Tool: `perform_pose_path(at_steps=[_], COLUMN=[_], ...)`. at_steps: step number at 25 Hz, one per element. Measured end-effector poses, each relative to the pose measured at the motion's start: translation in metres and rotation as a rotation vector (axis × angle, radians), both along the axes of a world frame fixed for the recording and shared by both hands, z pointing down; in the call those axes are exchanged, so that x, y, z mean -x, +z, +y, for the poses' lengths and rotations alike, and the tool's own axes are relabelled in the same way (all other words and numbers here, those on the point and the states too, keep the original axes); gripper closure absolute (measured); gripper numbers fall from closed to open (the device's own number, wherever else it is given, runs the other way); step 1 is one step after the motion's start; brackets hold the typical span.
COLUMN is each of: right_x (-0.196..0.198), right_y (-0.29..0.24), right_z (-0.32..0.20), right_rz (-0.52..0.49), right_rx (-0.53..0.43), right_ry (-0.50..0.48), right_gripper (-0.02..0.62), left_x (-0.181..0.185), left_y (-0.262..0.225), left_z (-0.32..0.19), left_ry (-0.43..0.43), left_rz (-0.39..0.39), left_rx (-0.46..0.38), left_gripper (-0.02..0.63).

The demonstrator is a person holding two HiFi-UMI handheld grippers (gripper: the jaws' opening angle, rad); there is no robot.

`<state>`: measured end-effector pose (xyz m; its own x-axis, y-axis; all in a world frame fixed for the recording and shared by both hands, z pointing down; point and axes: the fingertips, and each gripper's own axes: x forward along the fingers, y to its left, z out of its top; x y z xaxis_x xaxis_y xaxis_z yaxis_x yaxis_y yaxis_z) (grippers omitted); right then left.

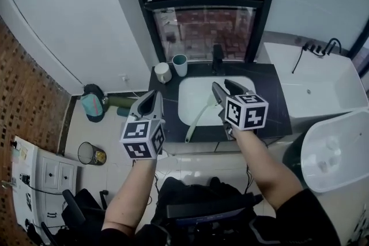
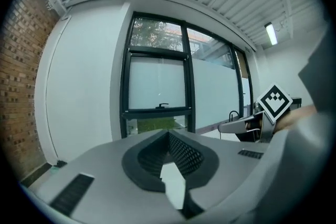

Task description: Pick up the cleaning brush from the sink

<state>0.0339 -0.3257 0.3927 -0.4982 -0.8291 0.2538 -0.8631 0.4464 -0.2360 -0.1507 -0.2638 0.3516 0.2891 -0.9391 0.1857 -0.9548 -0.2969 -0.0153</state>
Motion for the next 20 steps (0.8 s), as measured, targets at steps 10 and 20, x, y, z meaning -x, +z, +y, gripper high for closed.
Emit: perform_pose_path(at_steps=[10, 20], right_x=[0.086, 0.115], right_y=[0.093, 0.206], right_z=[-0.087, -0.105], right_rz=[0.048, 0.165], right_rx=[0.244, 0.558], right_ry=[0.212, 0.357], right_gripper=[0.390, 0.390], left_x=[0.103, 0.132], left_y=[0.100, 0.202], left_z=[-0.116, -0.159], left_ry=[0.164, 0.250], left_rz=[0.022, 0.044], left_rx=[0.208, 0.455], left_gripper=[0.563, 0.560])
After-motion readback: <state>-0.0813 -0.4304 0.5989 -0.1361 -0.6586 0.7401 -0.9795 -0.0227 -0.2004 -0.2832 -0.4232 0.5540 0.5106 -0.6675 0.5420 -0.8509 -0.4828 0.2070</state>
